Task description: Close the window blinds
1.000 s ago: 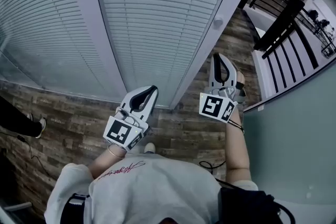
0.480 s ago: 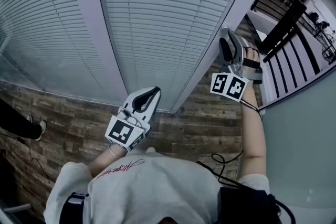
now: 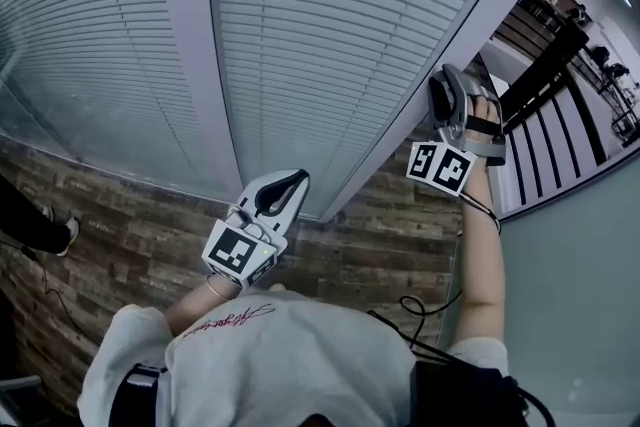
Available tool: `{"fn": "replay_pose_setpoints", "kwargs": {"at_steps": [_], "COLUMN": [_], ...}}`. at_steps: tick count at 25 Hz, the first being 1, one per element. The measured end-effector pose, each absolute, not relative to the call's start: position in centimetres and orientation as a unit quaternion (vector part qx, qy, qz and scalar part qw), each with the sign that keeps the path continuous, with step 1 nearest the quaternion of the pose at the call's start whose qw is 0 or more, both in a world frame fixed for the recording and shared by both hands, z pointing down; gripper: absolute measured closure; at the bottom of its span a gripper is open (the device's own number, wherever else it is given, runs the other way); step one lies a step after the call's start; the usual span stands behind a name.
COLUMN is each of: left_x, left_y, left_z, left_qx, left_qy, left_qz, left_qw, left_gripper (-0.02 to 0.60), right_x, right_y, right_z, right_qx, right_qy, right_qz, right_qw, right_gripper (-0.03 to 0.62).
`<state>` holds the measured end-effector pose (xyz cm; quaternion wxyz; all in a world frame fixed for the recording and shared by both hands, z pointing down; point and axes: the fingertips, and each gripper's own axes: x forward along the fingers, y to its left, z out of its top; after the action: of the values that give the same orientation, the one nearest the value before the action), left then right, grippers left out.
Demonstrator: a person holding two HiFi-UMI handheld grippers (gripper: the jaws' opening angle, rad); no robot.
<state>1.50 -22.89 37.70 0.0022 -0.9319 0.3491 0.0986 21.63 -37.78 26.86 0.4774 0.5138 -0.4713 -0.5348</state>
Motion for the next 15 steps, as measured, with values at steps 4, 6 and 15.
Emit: {"fn": "replay_pose_setpoints", "kwargs": {"at_steps": [4, 6, 15], "left_x": [1.2, 1.2, 0.7], "left_y": [-23.0, -23.0, -22.5], "left_z": [37.4, 37.2, 37.2], "left_qx": [-0.93, -0.929, -0.927], "left_qy": [0.355, 0.356, 0.363], "left_qz": [0.098, 0.098, 0.098], "left_qw": [-0.005, -0.005, -0.004], "left_gripper": [0.561, 0.561, 0.561], "right_x": [21.5, 21.5, 21.7], "right_y": [-37.9, -37.8, -37.5], "right_z": [26.5, 26.2, 25.6], "right_qx": [0.509, 0.513, 0.569], "right_qy": [-0.47, -0.474, -0.526], "right_qz": [-0.539, -0.534, -0.482], "right_qw": [0.48, 0.477, 0.409], "right_gripper": [0.434, 0.461, 0.461]}}
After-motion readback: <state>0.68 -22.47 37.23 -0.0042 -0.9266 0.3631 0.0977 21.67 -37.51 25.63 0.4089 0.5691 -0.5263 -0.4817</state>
